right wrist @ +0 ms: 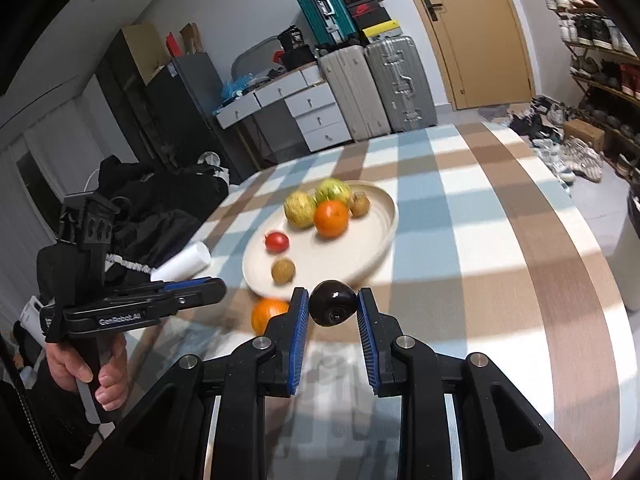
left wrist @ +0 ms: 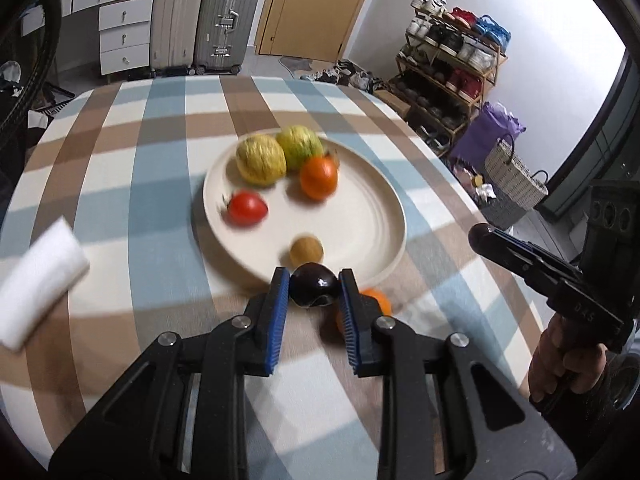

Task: Organize fruits
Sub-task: 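Grasp the other dark plum with the left gripper while the right holds its plum, then carry both plums onto the plate and open both grippers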

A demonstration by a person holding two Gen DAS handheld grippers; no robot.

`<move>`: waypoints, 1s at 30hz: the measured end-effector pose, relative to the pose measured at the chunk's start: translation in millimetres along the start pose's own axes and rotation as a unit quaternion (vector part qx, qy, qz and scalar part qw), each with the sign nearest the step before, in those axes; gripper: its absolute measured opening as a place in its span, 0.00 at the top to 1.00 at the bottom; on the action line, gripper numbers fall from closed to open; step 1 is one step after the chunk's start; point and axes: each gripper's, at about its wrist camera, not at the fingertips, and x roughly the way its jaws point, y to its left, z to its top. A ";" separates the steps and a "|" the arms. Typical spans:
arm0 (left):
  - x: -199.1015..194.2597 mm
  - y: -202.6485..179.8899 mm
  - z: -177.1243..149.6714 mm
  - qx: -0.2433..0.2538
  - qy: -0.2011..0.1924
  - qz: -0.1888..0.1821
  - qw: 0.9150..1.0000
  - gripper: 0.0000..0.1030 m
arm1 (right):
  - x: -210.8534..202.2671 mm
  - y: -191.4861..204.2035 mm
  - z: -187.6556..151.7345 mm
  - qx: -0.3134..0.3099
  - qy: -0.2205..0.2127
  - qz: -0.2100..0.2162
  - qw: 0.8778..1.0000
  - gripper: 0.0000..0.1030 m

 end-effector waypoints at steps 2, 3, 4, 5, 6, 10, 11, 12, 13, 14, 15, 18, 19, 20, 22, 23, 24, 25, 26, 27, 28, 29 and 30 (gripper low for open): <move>6.9 2.6 15.4 0.000 -0.001 -0.001 1.000 0.78 | 9.0 2.6 14.5 -0.009 -0.001 0.004 1.000 0.75; 11.1 3.5 22.0 0.000 0.000 -0.001 1.000 0.78 | 12.3 3.1 19.0 -0.010 0.000 0.006 1.000 0.75; 16.2 4.9 29.1 -0.002 0.003 -0.001 1.000 0.78 | 19.5 4.5 25.2 -0.014 0.004 0.010 1.000 0.75; 22.2 8.3 36.8 -0.008 0.007 -0.008 1.000 0.78 | 25.4 5.4 29.4 -0.018 0.008 0.012 1.000 0.75; 28.0 10.2 42.4 -0.014 0.012 -0.015 1.000 0.78 | 30.3 6.2 31.9 -0.021 0.011 0.014 1.000 0.75; 55.2 16.4 62.6 -0.019 0.028 -0.023 0.999 0.78 | 60.7 8.9 38.0 -0.026 0.038 0.025 0.999 0.75; 61.1 18.0 65.9 -0.023 0.034 -0.026 0.999 0.78 | 69.7 10.0 38.3 -0.027 0.047 0.028 0.998 0.75; 66.1 18.6 68.0 -0.025 0.036 -0.025 0.999 0.78 | 76.5 10.7 38.2 -0.028 0.052 0.030 0.998 0.75; 72.7 20.1 72.2 -0.024 0.039 -0.021 0.999 0.78 | 83.4 11.1 38.0 -0.029 0.057 0.030 0.998 0.75; 78.1 21.2 74.6 -0.025 0.042 -0.012 0.999 0.78 | 90.7 11.4 37.9 -0.030 0.063 0.029 0.997 0.75; 82.7 22.5 75.8 -0.028 0.041 -0.007 0.999 0.78 | 96.3 11.1 37.8 -0.028 0.067 0.030 0.997 0.75; 92.7 25.8 79.4 -0.040 0.044 -0.020 0.998 0.78 | 114.1 7.0 39.8 -0.010 0.085 0.032 0.996 0.75; 96.5 26.3 80.3 -0.042 0.047 -0.021 0.998 0.78 | 117.5 5.7 40.5 -0.004 0.089 0.032 0.996 0.75; 100.7 26.0 81.0 -0.041 0.052 -0.023 0.998 0.78 | 123.8 3.8 41.4 0.004 0.097 0.031 0.995 0.75; 105.5 25.4 80.7 -0.041 0.057 -0.020 0.997 0.78 | 132.9 2.0 41.9 0.011 0.107 0.026 0.994 0.75; 107.0 25.0 80.6 -0.039 0.058 -0.018 0.997 0.78 | 136.4 2.4 42.4 0.012 0.108 0.026 0.994 0.75; 107.6 25.0 80.6 -0.040 0.057 -0.019 0.997 0.78 | 138.4 3.4 42.7 0.010 0.110 0.029 0.993 0.75; 107.9 24.9 80.6 -0.042 0.057 -0.022 0.997 0.78 | 139.8 5.1 43.0 0.005 0.110 0.031 0.993 0.75; 109.1 24.7 81.2 -0.041 0.058 -0.023 0.997 0.78 | 140.9 7.3 43.5 0.000 0.110 0.031 0.993 0.75; 109.7 24.4 81.6 -0.040 0.058 -0.022 0.997 0.78 | 141.7 8.6 43.8 -0.004 0.110 0.031 0.993 0.75; 110.2 24.6 82.4 -0.040 0.057 -0.021 0.997 0.78 | 143.2 9.6 44.5 -0.006 0.110 0.031 0.993 0.75; 110.7 25.0 83.4 -0.042 0.056 -0.022 0.997 0.78 | 145.4 9.9 45.0 -0.005 0.112 0.031 0.993 0.75; 110.8 25.2 84.0 -0.042 0.056 -0.024 0.997 0.78 | 146.9 10.1 45.1 -0.005 0.114 0.030 0.993 0.75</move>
